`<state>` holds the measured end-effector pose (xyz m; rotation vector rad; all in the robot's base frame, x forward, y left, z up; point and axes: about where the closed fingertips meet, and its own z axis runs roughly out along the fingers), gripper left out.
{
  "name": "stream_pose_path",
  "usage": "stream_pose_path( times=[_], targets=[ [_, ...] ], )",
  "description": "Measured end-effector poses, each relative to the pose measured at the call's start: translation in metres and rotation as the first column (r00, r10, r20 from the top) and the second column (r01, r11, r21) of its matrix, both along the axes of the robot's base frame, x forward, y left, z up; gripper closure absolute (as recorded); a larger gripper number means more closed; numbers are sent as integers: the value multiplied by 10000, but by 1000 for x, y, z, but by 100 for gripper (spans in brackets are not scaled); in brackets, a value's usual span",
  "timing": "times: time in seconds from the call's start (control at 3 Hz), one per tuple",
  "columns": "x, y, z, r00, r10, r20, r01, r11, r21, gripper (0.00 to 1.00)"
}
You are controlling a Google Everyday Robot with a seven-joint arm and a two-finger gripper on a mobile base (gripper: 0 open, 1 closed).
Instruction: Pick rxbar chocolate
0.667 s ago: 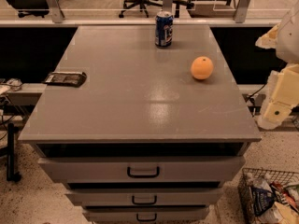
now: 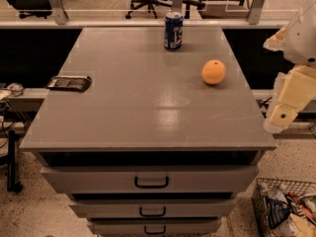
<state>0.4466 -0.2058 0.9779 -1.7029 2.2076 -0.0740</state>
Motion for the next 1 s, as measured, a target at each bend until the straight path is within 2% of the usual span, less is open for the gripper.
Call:
stream_pose_path(
  times=[0.33,0.67,1.0],
  targets=[
    [20,35,-12,9994,330,-47,-326,9973,652,0],
    [65,121,-25,9948,1011,118,-1012,9712,2157,0],
    [98,194,-30,9908,1313,328,-1341,9196,3693,0]
  ],
)
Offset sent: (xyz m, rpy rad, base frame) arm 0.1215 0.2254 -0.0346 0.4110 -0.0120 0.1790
